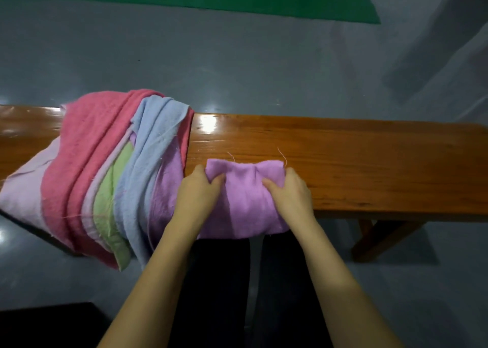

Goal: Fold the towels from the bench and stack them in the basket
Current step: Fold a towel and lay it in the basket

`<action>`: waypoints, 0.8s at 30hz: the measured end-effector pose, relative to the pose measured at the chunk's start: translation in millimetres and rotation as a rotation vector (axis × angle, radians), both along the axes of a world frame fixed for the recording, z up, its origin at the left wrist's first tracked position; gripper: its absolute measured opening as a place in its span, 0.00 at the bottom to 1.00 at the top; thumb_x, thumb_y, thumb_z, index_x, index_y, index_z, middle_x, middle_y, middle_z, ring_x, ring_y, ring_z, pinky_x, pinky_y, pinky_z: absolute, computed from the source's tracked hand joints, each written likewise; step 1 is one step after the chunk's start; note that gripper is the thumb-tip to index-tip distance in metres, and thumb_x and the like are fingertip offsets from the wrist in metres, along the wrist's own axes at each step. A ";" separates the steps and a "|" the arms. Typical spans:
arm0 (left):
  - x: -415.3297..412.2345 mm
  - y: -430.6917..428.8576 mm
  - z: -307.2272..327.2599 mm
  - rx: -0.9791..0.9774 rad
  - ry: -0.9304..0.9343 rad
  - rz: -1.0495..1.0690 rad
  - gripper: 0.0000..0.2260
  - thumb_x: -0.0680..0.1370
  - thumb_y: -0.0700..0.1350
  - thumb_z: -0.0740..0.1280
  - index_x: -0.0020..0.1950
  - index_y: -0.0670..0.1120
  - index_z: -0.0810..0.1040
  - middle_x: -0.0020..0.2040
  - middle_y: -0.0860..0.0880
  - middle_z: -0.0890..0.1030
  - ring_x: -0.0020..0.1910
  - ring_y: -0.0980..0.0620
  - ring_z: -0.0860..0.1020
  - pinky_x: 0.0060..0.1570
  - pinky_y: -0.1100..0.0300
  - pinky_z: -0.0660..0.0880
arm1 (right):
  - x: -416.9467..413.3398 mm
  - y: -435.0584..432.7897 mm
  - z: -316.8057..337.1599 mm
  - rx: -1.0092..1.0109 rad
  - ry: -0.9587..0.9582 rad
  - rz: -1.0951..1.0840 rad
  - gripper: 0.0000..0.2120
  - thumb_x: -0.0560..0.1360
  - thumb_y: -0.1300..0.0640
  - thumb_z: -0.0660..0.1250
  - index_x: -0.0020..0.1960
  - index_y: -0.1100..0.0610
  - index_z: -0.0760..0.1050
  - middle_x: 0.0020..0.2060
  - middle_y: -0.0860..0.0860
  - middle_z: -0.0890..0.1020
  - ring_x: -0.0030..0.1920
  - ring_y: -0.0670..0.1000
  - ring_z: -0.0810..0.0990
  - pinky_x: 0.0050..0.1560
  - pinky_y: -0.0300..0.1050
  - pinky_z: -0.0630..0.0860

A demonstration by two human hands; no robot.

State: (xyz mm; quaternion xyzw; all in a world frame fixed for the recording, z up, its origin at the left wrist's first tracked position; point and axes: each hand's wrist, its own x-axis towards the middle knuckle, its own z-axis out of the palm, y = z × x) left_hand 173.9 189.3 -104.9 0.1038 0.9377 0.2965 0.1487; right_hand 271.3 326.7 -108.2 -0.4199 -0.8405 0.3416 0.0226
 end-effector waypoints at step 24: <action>-50.9 37.8 -9.6 0.186 -0.073 0.047 0.22 0.77 0.54 0.65 0.62 0.37 0.75 0.60 0.38 0.78 0.59 0.40 0.75 0.53 0.57 0.68 | -57.6 44.4 12.9 -0.519 0.140 -0.160 0.17 0.70 0.56 0.70 0.56 0.60 0.74 0.49 0.53 0.79 0.48 0.54 0.79 0.45 0.45 0.77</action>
